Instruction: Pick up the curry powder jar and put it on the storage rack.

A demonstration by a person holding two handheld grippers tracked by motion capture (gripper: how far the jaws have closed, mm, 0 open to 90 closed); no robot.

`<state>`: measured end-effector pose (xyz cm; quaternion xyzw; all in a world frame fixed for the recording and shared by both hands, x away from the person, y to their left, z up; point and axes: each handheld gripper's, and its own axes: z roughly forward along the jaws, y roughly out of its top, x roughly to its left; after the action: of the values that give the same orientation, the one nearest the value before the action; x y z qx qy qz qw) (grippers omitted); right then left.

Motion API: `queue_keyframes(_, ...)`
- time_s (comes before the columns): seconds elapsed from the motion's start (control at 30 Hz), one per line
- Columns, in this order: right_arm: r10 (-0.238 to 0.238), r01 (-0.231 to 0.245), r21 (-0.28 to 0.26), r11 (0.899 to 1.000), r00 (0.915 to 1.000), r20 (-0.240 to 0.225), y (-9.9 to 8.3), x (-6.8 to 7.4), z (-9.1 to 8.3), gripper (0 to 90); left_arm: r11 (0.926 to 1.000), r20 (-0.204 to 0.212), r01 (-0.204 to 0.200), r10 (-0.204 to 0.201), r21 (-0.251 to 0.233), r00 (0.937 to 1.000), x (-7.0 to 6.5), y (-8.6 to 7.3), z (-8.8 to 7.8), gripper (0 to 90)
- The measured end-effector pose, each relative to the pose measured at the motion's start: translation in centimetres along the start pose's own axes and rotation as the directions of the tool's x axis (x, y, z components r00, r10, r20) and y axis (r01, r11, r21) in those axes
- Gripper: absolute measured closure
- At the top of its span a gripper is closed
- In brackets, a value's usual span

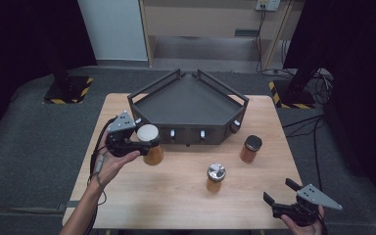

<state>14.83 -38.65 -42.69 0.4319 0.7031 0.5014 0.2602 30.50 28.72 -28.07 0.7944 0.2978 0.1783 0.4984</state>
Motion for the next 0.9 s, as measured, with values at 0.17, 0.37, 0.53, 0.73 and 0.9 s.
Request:
queue_keyframes(0.17,-0.001,0.001,0.004,1.000,1.0000,-0.003,0.0,0.0,0.1,1.4,1.0000,-0.002,-0.001,0.001,-0.003,1.0000,0.2,2.3,0.2,32.3)
queue_keyframes(0.37,-0.002,0.002,0.004,1.000,1.0000,-0.004,0.0,0.0,0.1,1.4,1.0000,-0.015,0.001,-0.001,0.006,0.9999,0.7,5.1,0.9,32.3)
queue_keyframes(0.53,-0.004,0.004,0.005,1.000,1.0000,-0.005,0.0,0.0,0.1,1.5,0.9999,-0.043,0.008,-0.008,0.009,0.9990,1.3,6.9,1.7,32.3)
queue_keyframes(0.73,-0.001,0.001,0.006,1.000,1.0000,-0.008,0.0,0.0,0.1,1.5,0.9995,-0.097,0.022,-0.019,0.024,0.9951,2.1,8.6,3.0,32.3)
queue_keyframes(0.9,-0.002,0.002,0.010,1.000,0.9999,-0.010,0.1,0.0,0.2,1.5,0.9987,-0.144,0.034,-0.028,0.038,0.9892,2.5,10.0,4.2,32.3)
